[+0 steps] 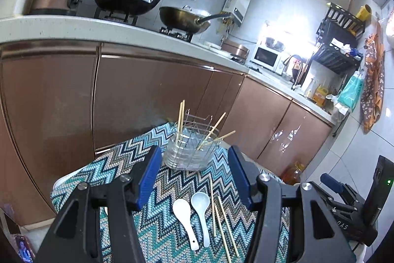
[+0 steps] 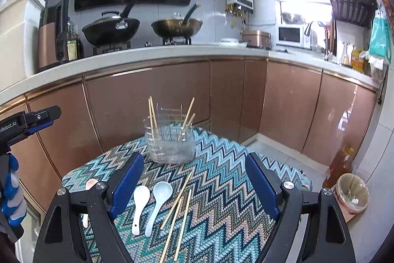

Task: Organize utensils
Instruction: 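Lower the left tool to a white spoon while the right tool lowers to a chopstick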

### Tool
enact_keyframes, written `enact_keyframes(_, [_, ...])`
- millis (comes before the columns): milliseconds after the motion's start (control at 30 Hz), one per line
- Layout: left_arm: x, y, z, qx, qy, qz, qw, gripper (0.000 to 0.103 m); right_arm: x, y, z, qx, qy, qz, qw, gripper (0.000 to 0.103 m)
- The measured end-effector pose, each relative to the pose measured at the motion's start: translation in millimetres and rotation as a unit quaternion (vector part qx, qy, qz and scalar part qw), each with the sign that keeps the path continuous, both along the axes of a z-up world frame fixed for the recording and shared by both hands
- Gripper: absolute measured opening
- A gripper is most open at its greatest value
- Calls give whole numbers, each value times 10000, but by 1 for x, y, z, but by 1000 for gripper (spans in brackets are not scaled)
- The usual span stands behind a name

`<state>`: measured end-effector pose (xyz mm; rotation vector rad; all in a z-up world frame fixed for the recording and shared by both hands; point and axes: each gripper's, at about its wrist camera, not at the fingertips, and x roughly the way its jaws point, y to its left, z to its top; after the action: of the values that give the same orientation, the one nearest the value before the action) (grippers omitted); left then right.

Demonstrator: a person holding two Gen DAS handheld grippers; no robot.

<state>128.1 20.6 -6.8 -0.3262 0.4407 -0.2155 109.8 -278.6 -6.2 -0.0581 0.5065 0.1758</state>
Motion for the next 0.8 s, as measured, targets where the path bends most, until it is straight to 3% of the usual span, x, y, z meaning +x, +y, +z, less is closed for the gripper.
enact_keyframes(167, [15,2,-17,2,191,13,9998,54,19,0,-20,81,447,-16,9990,83])
enact_keyframes(267, [25,2,-28,27,327,-8,9995,54,35,0,-37,120,871,-11,9961,75])
enact_keyframes(633, [71,-2,-84,129,1219,-197,9923,54,107,3,-120,276,2712,353,9615,21])
enact_keyframes(800, [86,-6,-107,174,1487,-248,9884,54,127,18,-145,214,3305,768,9404,11])
